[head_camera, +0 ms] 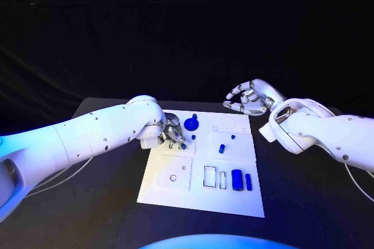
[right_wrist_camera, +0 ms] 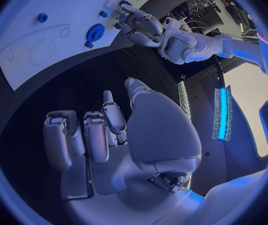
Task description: Assemble the parts on the task board
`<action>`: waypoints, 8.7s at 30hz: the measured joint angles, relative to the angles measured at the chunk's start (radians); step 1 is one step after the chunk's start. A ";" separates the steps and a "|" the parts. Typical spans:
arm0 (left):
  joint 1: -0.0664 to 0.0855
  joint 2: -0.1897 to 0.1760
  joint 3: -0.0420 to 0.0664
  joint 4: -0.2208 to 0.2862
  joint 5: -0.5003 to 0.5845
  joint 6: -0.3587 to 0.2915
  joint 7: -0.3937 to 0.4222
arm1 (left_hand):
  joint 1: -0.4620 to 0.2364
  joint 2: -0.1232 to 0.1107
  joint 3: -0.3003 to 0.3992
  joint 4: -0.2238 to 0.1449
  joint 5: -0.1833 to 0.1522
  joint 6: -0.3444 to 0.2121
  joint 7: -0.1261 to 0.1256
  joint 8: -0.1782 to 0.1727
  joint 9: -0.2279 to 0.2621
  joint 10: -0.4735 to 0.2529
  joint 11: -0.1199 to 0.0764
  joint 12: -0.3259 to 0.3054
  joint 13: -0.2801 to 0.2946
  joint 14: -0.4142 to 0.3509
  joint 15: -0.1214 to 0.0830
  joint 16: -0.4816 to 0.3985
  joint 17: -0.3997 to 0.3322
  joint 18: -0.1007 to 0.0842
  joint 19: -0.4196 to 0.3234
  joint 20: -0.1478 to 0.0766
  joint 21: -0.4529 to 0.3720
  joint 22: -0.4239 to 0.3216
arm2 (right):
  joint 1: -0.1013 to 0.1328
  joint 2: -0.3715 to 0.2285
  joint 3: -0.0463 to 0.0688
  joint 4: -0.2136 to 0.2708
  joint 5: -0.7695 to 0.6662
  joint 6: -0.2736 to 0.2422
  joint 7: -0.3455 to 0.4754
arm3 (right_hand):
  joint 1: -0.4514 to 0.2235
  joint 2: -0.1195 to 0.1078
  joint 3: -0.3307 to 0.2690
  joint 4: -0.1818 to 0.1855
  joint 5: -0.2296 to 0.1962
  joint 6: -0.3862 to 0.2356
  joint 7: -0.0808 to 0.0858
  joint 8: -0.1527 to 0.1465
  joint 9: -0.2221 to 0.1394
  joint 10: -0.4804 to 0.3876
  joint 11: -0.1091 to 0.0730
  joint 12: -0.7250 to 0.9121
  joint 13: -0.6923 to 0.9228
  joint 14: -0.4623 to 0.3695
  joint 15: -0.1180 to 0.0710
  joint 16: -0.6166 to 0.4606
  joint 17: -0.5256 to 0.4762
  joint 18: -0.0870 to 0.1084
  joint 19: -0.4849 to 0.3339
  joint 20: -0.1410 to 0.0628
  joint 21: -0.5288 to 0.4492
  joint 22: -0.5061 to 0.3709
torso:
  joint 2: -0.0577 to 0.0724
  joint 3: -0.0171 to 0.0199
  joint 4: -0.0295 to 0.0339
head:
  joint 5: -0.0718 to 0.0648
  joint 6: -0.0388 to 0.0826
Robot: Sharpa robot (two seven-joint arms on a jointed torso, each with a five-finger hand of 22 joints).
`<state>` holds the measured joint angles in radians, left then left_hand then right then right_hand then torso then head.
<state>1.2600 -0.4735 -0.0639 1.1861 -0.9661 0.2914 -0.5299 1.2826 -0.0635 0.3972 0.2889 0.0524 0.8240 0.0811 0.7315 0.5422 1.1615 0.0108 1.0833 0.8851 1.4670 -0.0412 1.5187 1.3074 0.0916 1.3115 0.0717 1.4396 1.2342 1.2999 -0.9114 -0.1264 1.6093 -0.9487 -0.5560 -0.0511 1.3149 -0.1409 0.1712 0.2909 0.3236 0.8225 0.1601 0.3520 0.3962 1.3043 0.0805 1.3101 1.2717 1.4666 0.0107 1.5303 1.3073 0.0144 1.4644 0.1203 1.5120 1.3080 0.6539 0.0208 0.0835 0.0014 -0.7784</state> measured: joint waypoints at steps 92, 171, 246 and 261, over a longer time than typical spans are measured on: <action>-0.032 -0.054 0.002 0.083 -0.129 -0.118 0.002 | -0.077 -0.167 0.364 -0.038 0.075 -0.007 0.001 0.081 0.114 0.070 -0.009 0.031 0.051 0.000 -0.007 0.029 0.000 -0.016 0.034 -0.013 0.031 0.066 | -0.010 -0.004 0.000 -0.005 -0.001 0.000 0.002 | -0.004 0.004 0.006 0.000 0.012 0.000 0.000 0.004 -0.001 0.000 0.000 0.000 0.000 0.000 0.000 0.000 0.000 0.000 0.002 -0.002 -0.004 0.000 | 0.000 -0.0006 0.0036 | -0.003 -0.009; -0.103 -0.121 0.006 0.172 -0.217 -0.371 0.067 | -0.100 -0.185 0.363 -0.044 0.118 0.013 -0.016 0.097 0.120 0.120 -0.023 0.061 0.084 0.000 -0.021 0.045 0.000 -0.031 0.088 -0.023 0.055 0.074 | -0.015 -0.016 0.000 -0.004 -0.002 -0.001 0.005 | -0.009 0.009 0.006 0.000 0.017 0.000 0.000 0.008 -0.001 0.000 0.000 0.000 0.000 0.000 0.000 0.000 0.000 0.000 0.002 -0.002 -0.004 0.000 | -0.001 0.0014 0.0032 | -0.008 -0.020; -0.086 -0.070 0.020 0.113 -0.160 -0.245 0.000 | -0.151 -0.176 0.409 -0.075 0.110 0.041 -0.027 0.113 0.130 0.155 -0.042 0.078 0.107 0.000 -0.036 0.049 0.000 -0.031 0.115 -0.029 0.062 0.073 | -0.016 -0.013 0.000 -0.004 -0.002 -0.001 0.005 | -0.014 0.014 0.006 0.000 0.017 0.000 0.000 0.008 -0.001 0.000 0.000 0.000 0.000 0.000 0.000 0.000 0.000 0.000 0.002 -0.002 -0.004 0.000 | -0.001 0.0016 0.0040 | -0.014 -0.025; -0.084 -0.058 0.020 0.097 -0.158 -0.238 -0.005 | -0.174 -0.180 0.402 -0.082 0.107 0.057 -0.043 0.113 0.136 0.161 -0.046 0.082 0.109 0.000 -0.043 0.049 0.000 -0.031 0.118 -0.032 0.066 0.073 | -0.016 -0.014 0.000 -0.002 -0.002 -0.001 0.005 | -0.019 0.010 0.006 0.000 0.023 0.000 0.000 0.012 -0.001 0.000 0.000 0.000 -0.002 0.000 0.000 0.000 0.000 0.000 0.002 -0.002 -0.008 0.000 | -0.001 0.0008 0.0043 | -0.016 -0.026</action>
<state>1.1760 -0.5318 -0.0441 1.2834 -1.1238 0.0539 -0.5352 1.1088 -0.2439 0.7992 0.2065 0.1599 0.8809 0.0386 0.8445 0.6780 1.3229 -0.0352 1.1656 0.9941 1.4669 -0.0841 1.5673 1.3073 0.0610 1.4295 0.0394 1.5054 1.3074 1.2837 -0.9253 -0.1264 1.6068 -0.9509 -0.5569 -0.0458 1.2963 -0.1305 0.1767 0.2908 0.3466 0.8225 0.1601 0.3637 0.3954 1.3043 0.0806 1.3101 1.2701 1.4666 0.0107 1.5304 1.3074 0.0144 1.4663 0.1183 1.5040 1.3075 0.6532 0.0216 0.0878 -0.0148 -0.8040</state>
